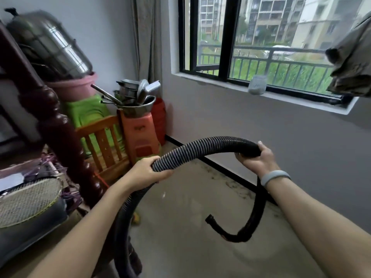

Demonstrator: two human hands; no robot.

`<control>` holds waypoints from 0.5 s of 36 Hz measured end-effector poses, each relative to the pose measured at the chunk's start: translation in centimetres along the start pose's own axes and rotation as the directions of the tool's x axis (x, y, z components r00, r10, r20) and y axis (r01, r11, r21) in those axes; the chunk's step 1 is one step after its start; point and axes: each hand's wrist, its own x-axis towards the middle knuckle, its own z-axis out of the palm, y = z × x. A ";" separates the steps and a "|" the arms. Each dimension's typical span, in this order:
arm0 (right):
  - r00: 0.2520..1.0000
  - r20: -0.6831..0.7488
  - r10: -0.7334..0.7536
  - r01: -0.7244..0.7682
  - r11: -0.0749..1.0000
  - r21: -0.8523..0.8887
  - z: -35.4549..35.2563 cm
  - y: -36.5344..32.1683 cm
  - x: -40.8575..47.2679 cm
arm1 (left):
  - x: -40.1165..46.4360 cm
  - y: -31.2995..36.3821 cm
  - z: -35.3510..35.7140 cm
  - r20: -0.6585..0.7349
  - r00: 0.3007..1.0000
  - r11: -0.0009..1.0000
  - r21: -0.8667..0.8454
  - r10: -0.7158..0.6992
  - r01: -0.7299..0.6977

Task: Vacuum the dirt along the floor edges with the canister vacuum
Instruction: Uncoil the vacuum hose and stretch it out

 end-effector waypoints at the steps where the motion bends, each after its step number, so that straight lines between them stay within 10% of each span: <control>1: 1.000 0.011 0.005 -0.004 0.999 -0.046 0.1 0.7 -0.2 | 0.2 0.0 -0.5 -0.019 1.000 0.998 0.058 0.009 -0.008; 11: 0.976 0.162 0.143 -0.083 0.940 -0.330 3.3 7.9 -3.9 | 1.0 8.3 1.1 -0.071 0.974 0.705 0.702 0.213 -0.103; 18: 0.968 0.203 0.146 -0.128 0.987 -0.096 1.4 6.8 -3.5 | -1.8 5.5 1.9 -0.175 0.936 0.733 0.671 0.305 -0.113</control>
